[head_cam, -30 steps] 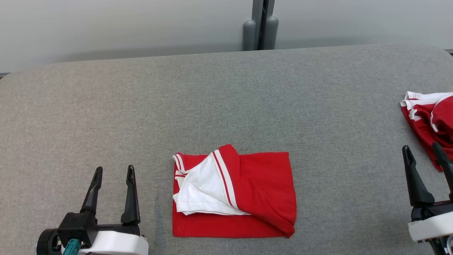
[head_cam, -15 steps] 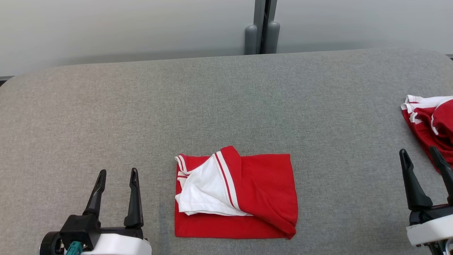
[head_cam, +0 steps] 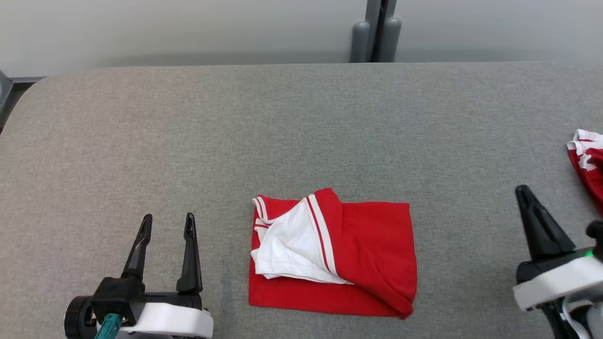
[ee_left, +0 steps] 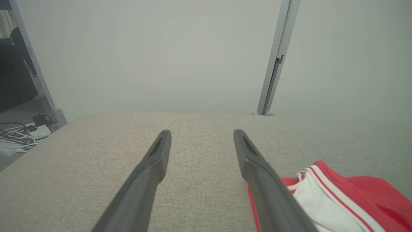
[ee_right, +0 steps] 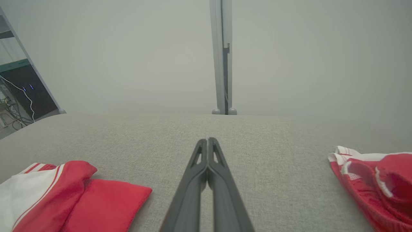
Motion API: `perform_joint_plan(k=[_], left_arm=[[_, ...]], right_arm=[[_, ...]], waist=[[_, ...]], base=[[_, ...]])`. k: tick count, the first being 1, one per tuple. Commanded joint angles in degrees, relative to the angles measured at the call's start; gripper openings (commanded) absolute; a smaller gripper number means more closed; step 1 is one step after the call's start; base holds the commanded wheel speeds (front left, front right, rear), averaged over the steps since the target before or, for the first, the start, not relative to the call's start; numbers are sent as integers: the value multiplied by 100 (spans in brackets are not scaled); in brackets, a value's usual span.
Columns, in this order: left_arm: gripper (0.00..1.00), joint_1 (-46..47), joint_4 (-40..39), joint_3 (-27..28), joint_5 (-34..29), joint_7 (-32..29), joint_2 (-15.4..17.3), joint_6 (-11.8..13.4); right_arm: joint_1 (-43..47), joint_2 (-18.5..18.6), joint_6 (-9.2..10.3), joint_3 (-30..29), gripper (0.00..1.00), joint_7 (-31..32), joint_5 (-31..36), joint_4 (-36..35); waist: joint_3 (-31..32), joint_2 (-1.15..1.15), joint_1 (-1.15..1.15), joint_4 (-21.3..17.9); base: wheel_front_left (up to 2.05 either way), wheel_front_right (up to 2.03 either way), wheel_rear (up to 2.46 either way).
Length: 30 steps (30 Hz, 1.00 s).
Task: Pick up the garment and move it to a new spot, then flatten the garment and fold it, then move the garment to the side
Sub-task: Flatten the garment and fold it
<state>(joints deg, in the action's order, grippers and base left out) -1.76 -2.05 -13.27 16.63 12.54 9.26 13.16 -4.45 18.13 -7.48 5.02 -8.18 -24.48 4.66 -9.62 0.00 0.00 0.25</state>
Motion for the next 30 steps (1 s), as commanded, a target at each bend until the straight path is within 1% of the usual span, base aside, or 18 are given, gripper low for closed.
perform_joint_plan(k=[1, 5, 9, 13, 19, 23, 26, 30], left_arm=[[100, 121, 13, -8, -11, 42, -31, 0], [100, 208, 116, -53, -11, 105, -83, -37], [100, 301, 210, -81, 28, 159, -153, -69], [100, 353, 302, -115, 23, 201, -192, -100], [100, 410, 361, -123, 2, 235, -241, -125], [100, 450, 366, -112, -7, 254, -275, -133], [100, 469, 376, -99, -8, 255, -294, -147], [100, 484, 387, -82, -19, 258, -314, -155]], right_arm=[[-196, 18, -3, 193, 0, -50, -80, 110], [-762, 55, -3, 1140, 0, -63, -264, 613], [-1347, -4, -3, 2150, 0, -110, -560, 1155], [-1828, 12, -2, 2997, 0, -162, -876, 1697], [-2370, 85, -3, 3912, 0, -242, -1374, 2373], [-2629, 117, -3, 4426, 0, -217, -1751, 2642], [-2795, 138, -3, 4852, 0, -241, -2032, 2657], [-2945, 228, -3, 5307, 0, -323, -2477, 2479]], waist=[[-114, 0, 0, 150], [-235, 0, 0, 366], [-304, 0, 0, 551], [-347, 0, 0, 699], [-422, 0, 0, 812], [-452, 0, 0, 824], [-464, 0, 0, 814], [-463, 0, 0, 788]], base=[[0, 0, 0], [0, 0, 0], [0, 0, 0], [0, 0, 0], [0, 0, 0], [0, 0, 0], [0, 0, 0], [0, 0, 0]])
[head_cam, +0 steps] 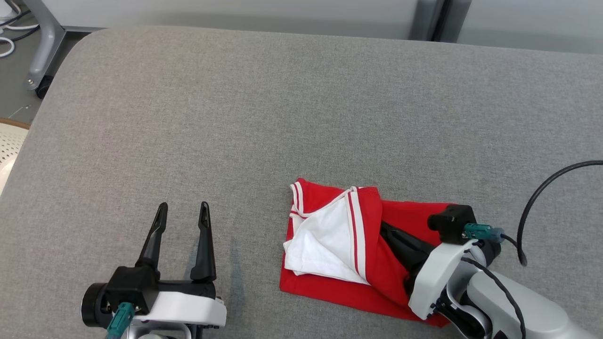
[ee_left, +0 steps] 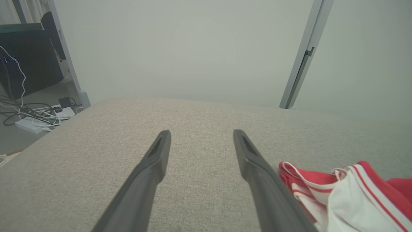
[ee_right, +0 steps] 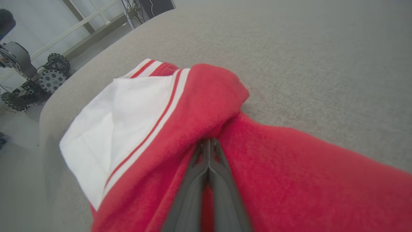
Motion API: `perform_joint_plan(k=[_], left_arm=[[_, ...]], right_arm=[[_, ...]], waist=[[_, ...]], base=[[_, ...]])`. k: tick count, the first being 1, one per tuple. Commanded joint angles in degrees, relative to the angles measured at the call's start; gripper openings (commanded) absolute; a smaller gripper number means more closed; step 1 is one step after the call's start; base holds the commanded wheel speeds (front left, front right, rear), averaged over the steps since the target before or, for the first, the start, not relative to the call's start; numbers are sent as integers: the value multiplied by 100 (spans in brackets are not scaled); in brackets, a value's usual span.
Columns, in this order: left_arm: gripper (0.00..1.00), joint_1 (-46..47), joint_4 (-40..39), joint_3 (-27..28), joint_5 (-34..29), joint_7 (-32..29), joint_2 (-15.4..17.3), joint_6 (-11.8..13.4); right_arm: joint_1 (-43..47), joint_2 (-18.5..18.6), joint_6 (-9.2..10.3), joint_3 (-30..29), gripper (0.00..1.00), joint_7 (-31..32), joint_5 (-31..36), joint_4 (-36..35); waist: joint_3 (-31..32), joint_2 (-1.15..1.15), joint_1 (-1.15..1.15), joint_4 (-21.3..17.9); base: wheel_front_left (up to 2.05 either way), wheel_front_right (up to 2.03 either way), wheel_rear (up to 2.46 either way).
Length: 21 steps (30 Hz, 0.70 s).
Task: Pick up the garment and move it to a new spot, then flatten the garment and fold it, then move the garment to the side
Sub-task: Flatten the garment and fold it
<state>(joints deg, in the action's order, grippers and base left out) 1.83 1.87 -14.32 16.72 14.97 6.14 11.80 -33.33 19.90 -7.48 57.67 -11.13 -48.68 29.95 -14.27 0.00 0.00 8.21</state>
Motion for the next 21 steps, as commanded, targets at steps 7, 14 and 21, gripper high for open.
perform_joint_plan(k=[7, 14, 21], left_arm=[[100, 117, -27, 78, -62, 22, -23, -40], [100, 77, -59, 130, -109, 24, -32, -65], [100, 33, -48, 157, -134, 24, -28, -107]], right_arm=[[-245, 345, -3, 675, 0, -225, -552, -494], [-217, 631, -3, 1131, 0, -342, -846, -1129], [-43, 755, -3, 1410, 0, -372, -1068, -1579]], waist=[[7, 0, 0, -77], [45, 0, 0, -161], [91, 0, 0, -238]], base=[[0, 0, 0], [0, 0, 0], [0, 0, 0]])
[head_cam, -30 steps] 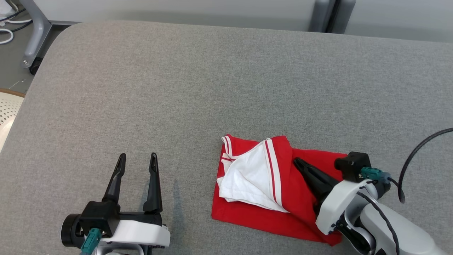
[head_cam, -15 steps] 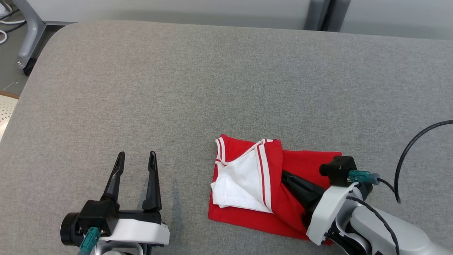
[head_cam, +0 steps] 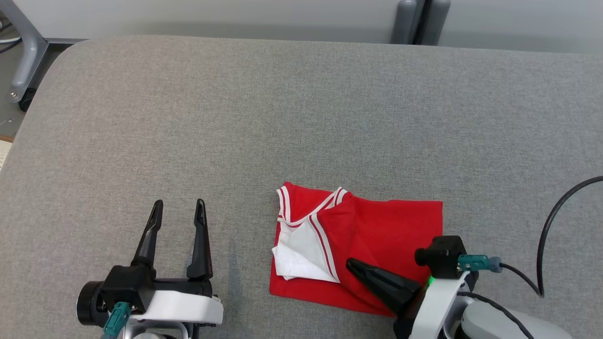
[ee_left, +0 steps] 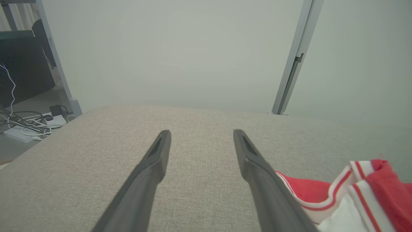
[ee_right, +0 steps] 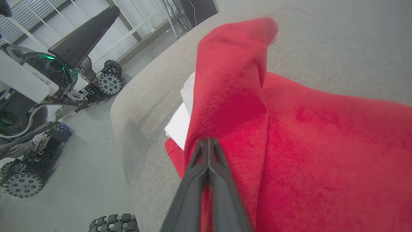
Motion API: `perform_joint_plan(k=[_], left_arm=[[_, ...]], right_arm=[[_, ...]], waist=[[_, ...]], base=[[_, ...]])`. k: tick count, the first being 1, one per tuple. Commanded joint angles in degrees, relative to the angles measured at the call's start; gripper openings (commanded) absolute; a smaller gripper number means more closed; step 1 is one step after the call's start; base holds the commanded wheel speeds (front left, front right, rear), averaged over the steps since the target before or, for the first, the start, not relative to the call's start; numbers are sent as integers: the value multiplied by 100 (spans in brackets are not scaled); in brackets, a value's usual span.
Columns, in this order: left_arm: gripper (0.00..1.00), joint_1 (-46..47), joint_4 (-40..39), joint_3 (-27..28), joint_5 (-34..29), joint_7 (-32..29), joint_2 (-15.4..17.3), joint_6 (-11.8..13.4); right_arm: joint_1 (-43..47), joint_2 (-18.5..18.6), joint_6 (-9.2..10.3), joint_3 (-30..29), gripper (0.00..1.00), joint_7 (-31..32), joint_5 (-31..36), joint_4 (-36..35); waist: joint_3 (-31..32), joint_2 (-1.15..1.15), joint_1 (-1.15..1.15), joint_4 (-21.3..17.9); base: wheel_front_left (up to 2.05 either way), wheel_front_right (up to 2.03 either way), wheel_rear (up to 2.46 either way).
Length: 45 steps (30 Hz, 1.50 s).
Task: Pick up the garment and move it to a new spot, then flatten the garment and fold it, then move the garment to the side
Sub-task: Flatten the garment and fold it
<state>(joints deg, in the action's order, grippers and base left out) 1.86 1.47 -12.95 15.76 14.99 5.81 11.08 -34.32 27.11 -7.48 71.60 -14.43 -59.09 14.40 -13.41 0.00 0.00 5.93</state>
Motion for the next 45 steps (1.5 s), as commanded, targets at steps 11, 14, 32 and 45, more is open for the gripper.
perform_joint_plan(k=[11, 14, 32, 45], left_arm=[[100, 8, 65, 24, -36, 22, 4, -75], [100, -42, 80, 38, -28, 22, 18, -77], [100, -253, -72, 96, -7, -79, 227, 19], [100, -231, -245, 94, -56, -203, 385, 68]], right_arm=[[313, -81, -3, 156, 0, -43, -121, -212], [386, -108, -3, 165, 0, -50, -73, -277], [1959, -89, -3, -3692, 100, -77, 1291, -1291], [3018, -916, -3, -6644, 100, -67, 3273, -1476]], waist=[[100, 0, 0, -26], [169, 0, 0, -53], [502, 0, 0, -460], [543, 0, 0, -633]], base=[[0, 0, 0], [0, 0, 0], [0, 0, 0], [0, 0, 0]])
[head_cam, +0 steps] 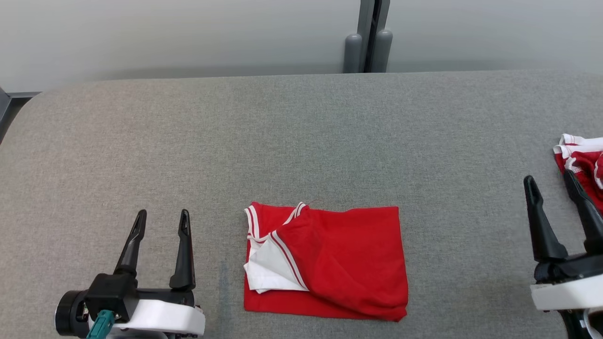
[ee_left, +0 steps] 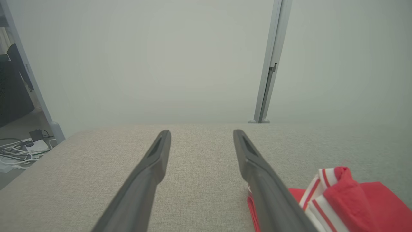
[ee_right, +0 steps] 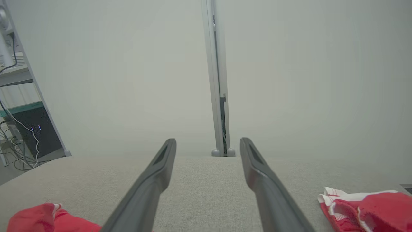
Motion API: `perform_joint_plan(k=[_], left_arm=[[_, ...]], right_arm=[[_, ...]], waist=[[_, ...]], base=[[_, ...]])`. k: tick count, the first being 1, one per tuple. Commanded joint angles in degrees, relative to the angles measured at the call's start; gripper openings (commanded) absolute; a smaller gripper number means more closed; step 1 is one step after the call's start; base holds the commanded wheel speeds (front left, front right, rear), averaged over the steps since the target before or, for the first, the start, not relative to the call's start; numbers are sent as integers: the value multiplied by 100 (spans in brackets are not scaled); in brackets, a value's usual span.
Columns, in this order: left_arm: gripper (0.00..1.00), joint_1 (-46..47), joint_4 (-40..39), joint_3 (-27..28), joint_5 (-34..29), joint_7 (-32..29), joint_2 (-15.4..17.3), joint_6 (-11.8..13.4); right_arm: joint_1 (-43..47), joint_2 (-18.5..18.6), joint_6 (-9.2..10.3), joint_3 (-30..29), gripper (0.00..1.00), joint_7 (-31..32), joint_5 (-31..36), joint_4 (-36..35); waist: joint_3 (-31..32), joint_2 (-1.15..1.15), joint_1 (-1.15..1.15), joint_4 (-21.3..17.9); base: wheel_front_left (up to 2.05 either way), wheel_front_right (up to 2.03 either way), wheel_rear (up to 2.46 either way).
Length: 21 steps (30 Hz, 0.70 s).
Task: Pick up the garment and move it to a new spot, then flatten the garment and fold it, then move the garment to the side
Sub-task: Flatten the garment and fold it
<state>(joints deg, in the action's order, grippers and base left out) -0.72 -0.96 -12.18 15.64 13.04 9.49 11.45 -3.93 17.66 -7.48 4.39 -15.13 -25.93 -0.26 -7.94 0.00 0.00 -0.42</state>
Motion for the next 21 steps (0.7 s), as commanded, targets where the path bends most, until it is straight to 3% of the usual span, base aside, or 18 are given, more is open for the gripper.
perform_joint_plan(k=[1, 7, 21], left_arm=[[100, 15, -11, 11, -45, -13, 20, 31], [100, -139, -80, -16, -32, -61, 113, 34], [100, -206, -154, -61, 22, -136, 177, 78]], right_arm=[[62, -13, -3, -22, 100, 3, 24, -6], [533, -87, -3, -488, 100, 36, 262, 20], [655, -134, -3, -553, 100, 192, 339, -37]], waist=[[10, 0, 0, -7], [101, 0, 0, -86], [102, 0, 0, -81]], base=[[0, 0, 0], [0, 0, 0], [0, 0, 0]])
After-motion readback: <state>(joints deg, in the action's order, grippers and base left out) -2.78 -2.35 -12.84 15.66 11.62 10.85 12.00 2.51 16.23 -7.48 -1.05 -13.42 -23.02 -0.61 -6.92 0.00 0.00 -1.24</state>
